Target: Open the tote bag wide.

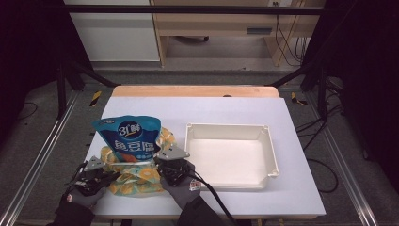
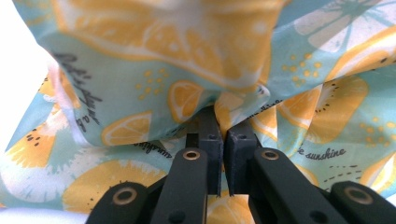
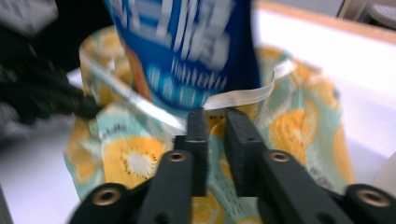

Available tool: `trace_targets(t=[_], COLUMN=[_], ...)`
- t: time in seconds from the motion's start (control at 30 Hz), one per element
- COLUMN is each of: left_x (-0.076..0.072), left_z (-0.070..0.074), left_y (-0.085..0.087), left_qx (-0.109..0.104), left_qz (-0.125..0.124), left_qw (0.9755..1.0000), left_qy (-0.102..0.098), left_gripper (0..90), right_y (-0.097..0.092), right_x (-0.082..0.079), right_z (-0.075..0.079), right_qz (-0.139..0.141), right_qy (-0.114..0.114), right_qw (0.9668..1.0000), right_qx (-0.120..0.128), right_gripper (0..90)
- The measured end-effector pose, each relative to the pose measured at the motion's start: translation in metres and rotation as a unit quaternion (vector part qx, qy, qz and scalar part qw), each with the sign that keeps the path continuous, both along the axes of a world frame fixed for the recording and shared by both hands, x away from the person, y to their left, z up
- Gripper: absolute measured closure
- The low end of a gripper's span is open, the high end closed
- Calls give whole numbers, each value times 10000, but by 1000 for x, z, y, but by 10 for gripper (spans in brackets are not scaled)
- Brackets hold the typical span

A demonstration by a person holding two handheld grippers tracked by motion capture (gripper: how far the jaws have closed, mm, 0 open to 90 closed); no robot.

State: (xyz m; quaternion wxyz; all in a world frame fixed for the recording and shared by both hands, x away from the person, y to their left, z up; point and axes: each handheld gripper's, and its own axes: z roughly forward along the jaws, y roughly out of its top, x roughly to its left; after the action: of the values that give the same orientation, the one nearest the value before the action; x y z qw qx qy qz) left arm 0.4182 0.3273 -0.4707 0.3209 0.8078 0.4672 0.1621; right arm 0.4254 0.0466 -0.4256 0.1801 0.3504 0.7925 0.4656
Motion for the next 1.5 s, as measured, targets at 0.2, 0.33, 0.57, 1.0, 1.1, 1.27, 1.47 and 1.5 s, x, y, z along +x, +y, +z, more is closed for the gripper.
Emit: trace_targets(t=[0.2,0.33,0.57,1.0,1.1,1.27,1.47,1.5], left_x=[0,0,0,-13,-17,-26,-23,-20], left_z=[0,1,2,33,45,67,75,74], left_y=[0,0,1,9,12,17,1,-3], left_qx=[-25,-33,-49,-437,-570,-785,-808,-740], left_qz=[6,-18,1,45,59,120,-31,-45], left_qw=[10000,10000,10000,9978,9961,9918,9887,9890], left_qy=[15,32,35,-499,-677,-1001,-1265,-1283], left_gripper=[856,828,787,696,689,701,884,884], right_y=[5,6,11,11,11,11,10,10], right_x=[-5,-7,-11,-10,-10,-10,-10,-10], right_z=[-26,-38,-47,-63,-64,-64,-64,-64], right_qz=[-6,-57,-55,-85,-80,-82,-69,-69], right_qy=[228,329,343,487,485,484,493,493], right_qw=[9993,9987,9982,9973,9974,9975,9975,9975], right_qx=[-312,-397,-498,-547,-521,-516,-498,-498], right_gripper=[900,900,898,900,900,900,900,900])
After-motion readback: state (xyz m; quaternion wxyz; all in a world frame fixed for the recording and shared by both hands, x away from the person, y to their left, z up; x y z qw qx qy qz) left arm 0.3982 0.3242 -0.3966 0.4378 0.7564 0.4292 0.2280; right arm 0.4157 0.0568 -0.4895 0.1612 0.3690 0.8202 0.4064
